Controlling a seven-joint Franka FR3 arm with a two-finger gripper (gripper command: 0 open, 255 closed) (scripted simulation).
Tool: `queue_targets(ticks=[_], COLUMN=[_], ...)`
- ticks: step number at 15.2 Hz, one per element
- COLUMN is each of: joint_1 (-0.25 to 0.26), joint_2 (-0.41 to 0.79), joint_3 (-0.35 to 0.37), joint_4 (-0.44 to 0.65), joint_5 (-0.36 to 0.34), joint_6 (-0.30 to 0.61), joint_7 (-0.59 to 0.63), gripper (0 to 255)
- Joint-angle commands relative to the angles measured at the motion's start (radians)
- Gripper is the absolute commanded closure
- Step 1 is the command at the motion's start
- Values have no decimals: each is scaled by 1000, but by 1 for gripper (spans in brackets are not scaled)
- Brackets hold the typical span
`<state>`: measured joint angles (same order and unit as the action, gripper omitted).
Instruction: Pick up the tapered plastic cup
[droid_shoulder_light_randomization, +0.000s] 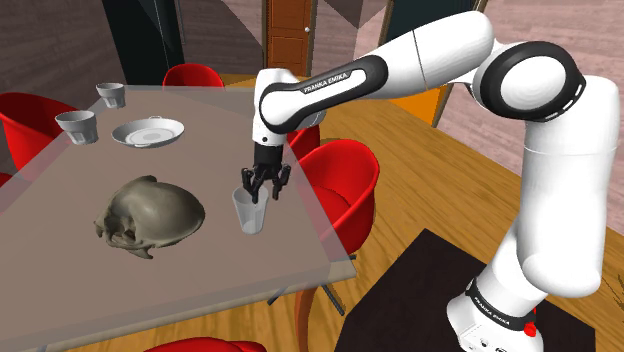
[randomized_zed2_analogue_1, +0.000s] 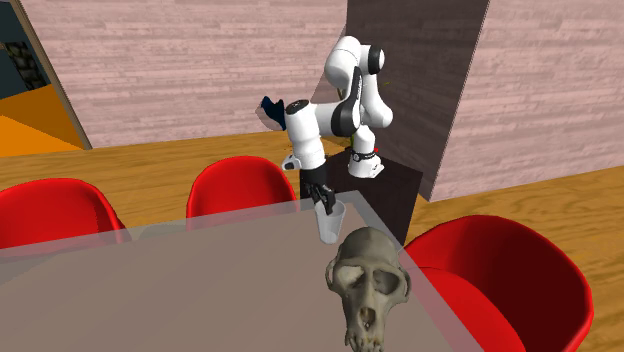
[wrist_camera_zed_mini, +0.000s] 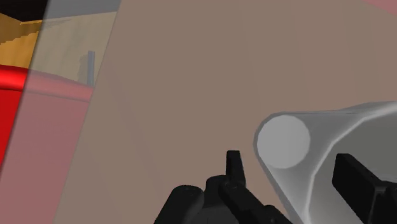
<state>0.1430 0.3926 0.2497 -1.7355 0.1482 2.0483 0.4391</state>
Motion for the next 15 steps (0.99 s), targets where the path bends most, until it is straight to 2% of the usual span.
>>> queue_targets(ticks=[1,9,15], joint_1=[0,0,-3], joint_2=[1,2,-29], joint_3=[0,0,2], joint_4=[-1,1,39], joint_5=[0,0,2], joint_6=[2,1,-66], joint_7=[0,0,9], gripper=[255,255,255])
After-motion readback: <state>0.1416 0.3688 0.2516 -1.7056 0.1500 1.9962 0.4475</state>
